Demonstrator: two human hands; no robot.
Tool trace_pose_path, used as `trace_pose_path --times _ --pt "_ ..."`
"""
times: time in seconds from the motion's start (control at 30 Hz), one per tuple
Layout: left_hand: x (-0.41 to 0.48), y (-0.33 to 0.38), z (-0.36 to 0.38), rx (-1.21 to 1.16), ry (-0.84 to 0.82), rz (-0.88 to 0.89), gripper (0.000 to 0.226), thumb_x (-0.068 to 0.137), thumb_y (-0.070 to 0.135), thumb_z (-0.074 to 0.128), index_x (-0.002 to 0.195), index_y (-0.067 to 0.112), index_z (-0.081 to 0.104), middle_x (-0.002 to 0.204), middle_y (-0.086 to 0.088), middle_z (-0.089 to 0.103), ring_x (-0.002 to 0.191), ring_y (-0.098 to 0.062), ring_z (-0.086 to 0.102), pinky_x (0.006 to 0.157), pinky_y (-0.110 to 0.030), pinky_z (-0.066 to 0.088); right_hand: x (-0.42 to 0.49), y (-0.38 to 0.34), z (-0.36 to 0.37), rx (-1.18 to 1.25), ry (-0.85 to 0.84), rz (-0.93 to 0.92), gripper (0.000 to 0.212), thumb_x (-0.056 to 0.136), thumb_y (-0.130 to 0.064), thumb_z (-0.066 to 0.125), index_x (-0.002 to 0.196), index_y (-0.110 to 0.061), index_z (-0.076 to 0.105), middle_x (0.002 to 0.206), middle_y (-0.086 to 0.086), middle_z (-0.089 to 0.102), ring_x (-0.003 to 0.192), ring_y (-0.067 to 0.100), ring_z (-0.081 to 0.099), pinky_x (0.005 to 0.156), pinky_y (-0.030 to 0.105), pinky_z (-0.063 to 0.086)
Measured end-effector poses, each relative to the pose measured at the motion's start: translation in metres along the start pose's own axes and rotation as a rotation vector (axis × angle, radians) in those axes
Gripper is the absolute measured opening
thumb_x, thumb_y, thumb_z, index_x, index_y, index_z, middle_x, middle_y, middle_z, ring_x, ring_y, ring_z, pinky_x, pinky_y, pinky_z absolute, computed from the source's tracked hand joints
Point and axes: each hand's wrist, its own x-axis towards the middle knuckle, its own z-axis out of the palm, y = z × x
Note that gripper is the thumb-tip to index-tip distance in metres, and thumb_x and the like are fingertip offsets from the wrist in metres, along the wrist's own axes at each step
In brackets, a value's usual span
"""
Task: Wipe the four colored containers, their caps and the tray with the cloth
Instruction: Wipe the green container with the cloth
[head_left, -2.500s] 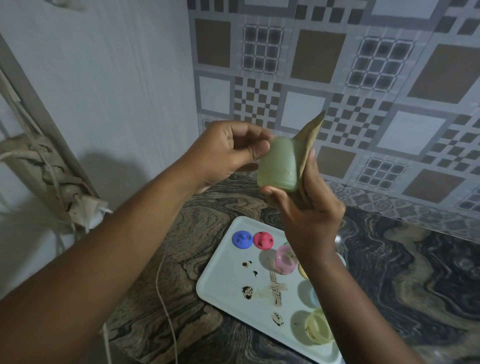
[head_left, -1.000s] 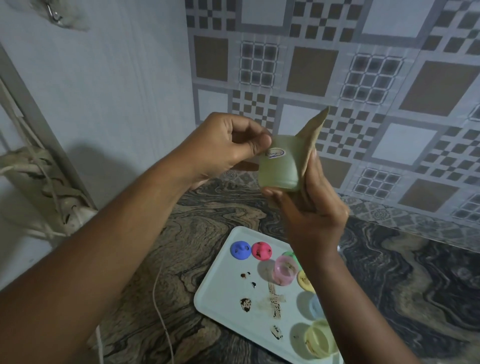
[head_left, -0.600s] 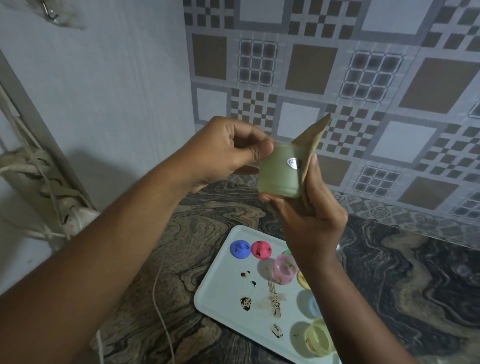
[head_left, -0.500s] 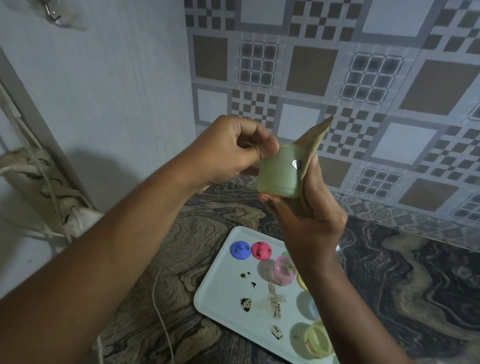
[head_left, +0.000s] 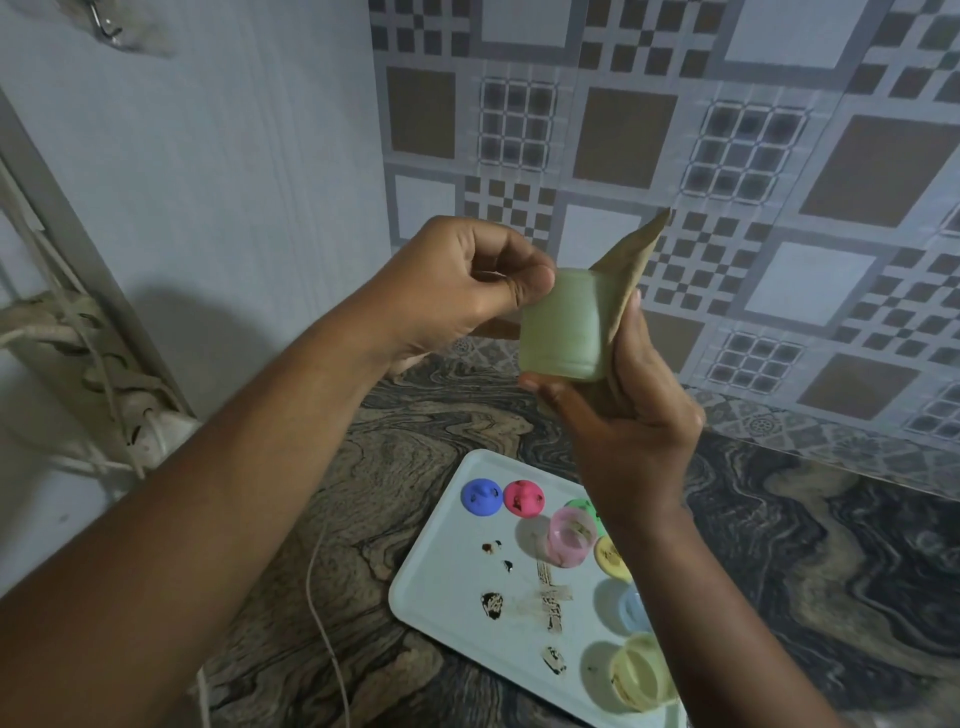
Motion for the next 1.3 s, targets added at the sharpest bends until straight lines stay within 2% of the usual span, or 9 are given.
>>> trace_pose_path --times 0.13,0.27,0.43,0.63,0.7,0.8,0.93,1.17,1.3 --pt "-0.003 0.004 0.011 0.261 0.030 0.124 0.003 0.086 0.024 0.075 0.088 0.024 0.073 0.085 0.011 0.072 0.084 -0.007 0.069 0.077 -0.024 0.058 -0.006 0.002 0.007 -0.042 -0.008 0.000 0.084 0.080 -0.040 0.083 0.138 0.011 0.050 0.140 0.031 0.055 0.132 0.033 0.058 0.107 0.034 0.054" --pt "-0.007 0.003 0.010 0.241 0.040 0.086 0.034 0.079 0.043 0.071 0.106 0.022 0.074 0.104 0.009 0.075 0.097 -0.003 0.069 0.087 -0.025 0.057 -0.017 0.012 0.009 0.182 -0.004 0.130 0.086 0.083 -0.044 0.083 0.145 0.002 0.043 0.142 0.031 0.056 0.128 0.047 0.060 0.097 0.063 0.056" --pt "-0.007 -0.008 -0.001 0.113 0.036 -0.044 0.015 0.086 0.020 0.071 0.100 0.019 0.075 0.101 -0.001 0.076 0.102 -0.018 0.071 0.086 -0.046 0.060 -0.016 0.015 0.008 0.265 -0.034 0.200 0.087 0.083 -0.043 0.085 0.149 -0.003 0.044 0.143 0.029 0.057 0.127 0.048 0.061 0.093 0.067 0.055" --pt "-0.011 -0.004 0.017 0.325 0.062 0.108 0.009 0.084 0.025 0.077 0.091 0.021 0.075 0.085 0.012 0.072 0.082 -0.003 0.068 0.077 -0.021 0.056 -0.017 0.007 0.005 -0.039 -0.063 0.005 0.086 0.073 -0.029 0.091 0.138 0.011 0.051 0.141 0.032 0.055 0.132 0.038 0.059 0.112 0.031 0.048" --pt "-0.013 -0.005 0.024 0.350 0.084 0.133 0.018 0.083 0.031 0.078 0.097 0.021 0.076 0.089 0.012 0.073 0.083 0.001 0.067 0.075 -0.015 0.053 -0.024 0.008 0.002 0.018 -0.064 0.063 0.086 0.076 -0.034 0.088 0.140 0.007 0.048 0.141 0.030 0.056 0.132 0.040 0.059 0.111 0.039 0.051" --pt "-0.014 -0.010 0.023 0.225 0.071 0.035 0.028 0.087 0.036 0.070 0.109 0.019 0.075 0.105 0.007 0.075 0.098 -0.004 0.069 0.084 -0.027 0.059 -0.033 0.010 -0.008 0.190 -0.041 0.230 0.088 0.079 -0.032 0.088 0.148 0.000 0.044 0.142 0.027 0.058 0.129 0.045 0.060 0.099 0.058 0.056" --pt "-0.015 -0.017 0.031 0.113 -0.002 -0.055 0.013 0.088 0.017 0.070 0.100 0.019 0.074 0.101 0.003 0.076 0.102 -0.008 0.070 0.092 -0.028 0.056 -0.038 0.009 -0.021 0.252 -0.017 0.306 0.088 0.079 -0.033 0.087 0.148 0.003 0.045 0.143 0.027 0.057 0.129 0.046 0.060 0.095 0.063 0.056" --pt "-0.022 -0.023 0.062 0.317 -0.074 0.007 0.004 0.087 0.024 0.075 0.088 0.021 0.072 0.084 0.009 0.072 0.078 -0.002 0.068 0.074 -0.020 0.057 -0.060 0.016 -0.038 -0.094 -0.095 0.132 0.084 0.077 -0.038 0.086 0.137 0.011 0.053 0.138 0.030 0.058 0.131 0.037 0.060 0.113 0.034 0.048" --pt "-0.026 -0.045 0.070 0.230 -0.025 -0.083 0.024 0.090 0.035 0.070 0.105 0.017 0.076 0.101 0.001 0.076 0.094 -0.011 0.072 0.084 -0.032 0.060 -0.078 0.011 -0.046 0.228 -0.051 0.456 0.090 0.075 -0.032 0.089 0.147 0.000 0.044 0.147 0.025 0.052 0.118 0.033 0.069 0.095 0.044 0.061"
